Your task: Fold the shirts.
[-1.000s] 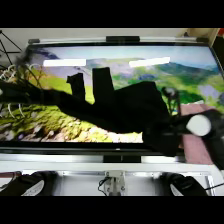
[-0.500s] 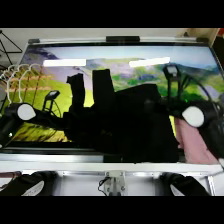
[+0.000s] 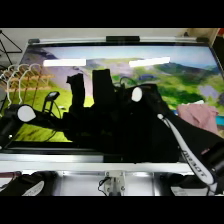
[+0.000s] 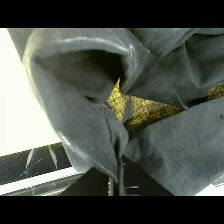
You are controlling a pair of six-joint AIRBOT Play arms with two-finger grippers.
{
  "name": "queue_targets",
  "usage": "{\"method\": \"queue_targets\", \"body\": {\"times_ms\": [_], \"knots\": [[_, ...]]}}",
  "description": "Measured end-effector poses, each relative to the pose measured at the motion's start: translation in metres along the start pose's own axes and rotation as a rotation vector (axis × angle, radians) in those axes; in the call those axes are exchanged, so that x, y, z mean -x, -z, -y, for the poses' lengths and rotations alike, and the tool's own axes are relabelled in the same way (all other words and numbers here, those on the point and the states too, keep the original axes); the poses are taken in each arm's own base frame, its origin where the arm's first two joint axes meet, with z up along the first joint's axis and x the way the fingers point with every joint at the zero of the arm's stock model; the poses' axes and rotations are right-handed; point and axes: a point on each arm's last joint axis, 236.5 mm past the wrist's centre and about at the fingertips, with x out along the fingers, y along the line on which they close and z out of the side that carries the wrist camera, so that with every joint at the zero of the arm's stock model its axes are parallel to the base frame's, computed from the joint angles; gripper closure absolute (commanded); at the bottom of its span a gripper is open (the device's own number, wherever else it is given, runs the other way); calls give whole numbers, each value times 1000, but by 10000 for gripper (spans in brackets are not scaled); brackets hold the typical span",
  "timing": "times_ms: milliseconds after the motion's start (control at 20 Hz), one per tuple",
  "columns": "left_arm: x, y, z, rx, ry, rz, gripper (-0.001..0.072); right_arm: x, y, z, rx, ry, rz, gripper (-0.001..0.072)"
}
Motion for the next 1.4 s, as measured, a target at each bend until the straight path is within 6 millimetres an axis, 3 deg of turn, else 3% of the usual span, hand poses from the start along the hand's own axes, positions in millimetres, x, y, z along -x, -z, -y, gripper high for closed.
{"method": "queue_targets", "body": {"times_ms": [100, 150, 200, 250, 350, 450, 500, 600, 700, 800, 900, 950, 1000, 1050, 1100, 1150, 1250, 1400], "knots": [[1, 0, 0, -1, 0, 2, 657, -20, 8, -3, 6, -20, -52, 59], [1, 0, 0, -1, 0, 3, 657, -27, 11, -2, 2, -23, -73, 240], [1, 0, 0, -1, 0, 4, 657, -32, 11, -2, -2, -26, -76, 569], [1, 0, 0, -1, 0, 4, 657, -37, 11, -1, -6, -28, -80, 617], [2, -2, 0, -3, -2, 10, 658, -38, 6, -4, -11, -33, -68, 626], [9, -10, -1, -16, -16, 35, 658, -25, -10, -7, 12, -30, -22, 627], [18, -19, -2, -28, -29, 60, 657, -9, -26, -9, 39, -21, 28, 626], [48, -46, -2, -55, -58, 140, 658, 40, -65, -9, 107, 32, 166, 626], [108, -89, 4, -85, -86, 303, 657, 120, -113, -11, 175, 113, 389, 626], [195, -131, 22, -124, -97, 525, 657, 227, -149, -19, 228, 200, 664, 626], [297, -154, 48, -171, -89, 779, 657, 344, -157, -36, 256, 271, 946, 626], [346, -156, 62, -194, -82, 899, 657, 396, -148, -47, 264, 299, 1060, 626], [392, -151, 74, -213, -74, 1013, 657, 437, -134, -57, 266, 317, 1144, 626], [425, -144, 83, -224, -67, 1095, 657, 469, -116, -66, 263, 329, 1207, 626], [448, -135, 89, -231, -59, 1152, 658, 492, -95, -73, 250, 337, 1236, 626], [458, -128, 91, -228, -52, 1173, 657, 500, -76, -76, 227, 342, 1222, 626], [445, -120, 88, -199, -43, 1125, 657, 482, -38, -68, 146, 343, 1079, 626], [355, -123, 77, -150, -2, 873, 657, 409, 22, -31, -21, 368, 715, 626]]}}
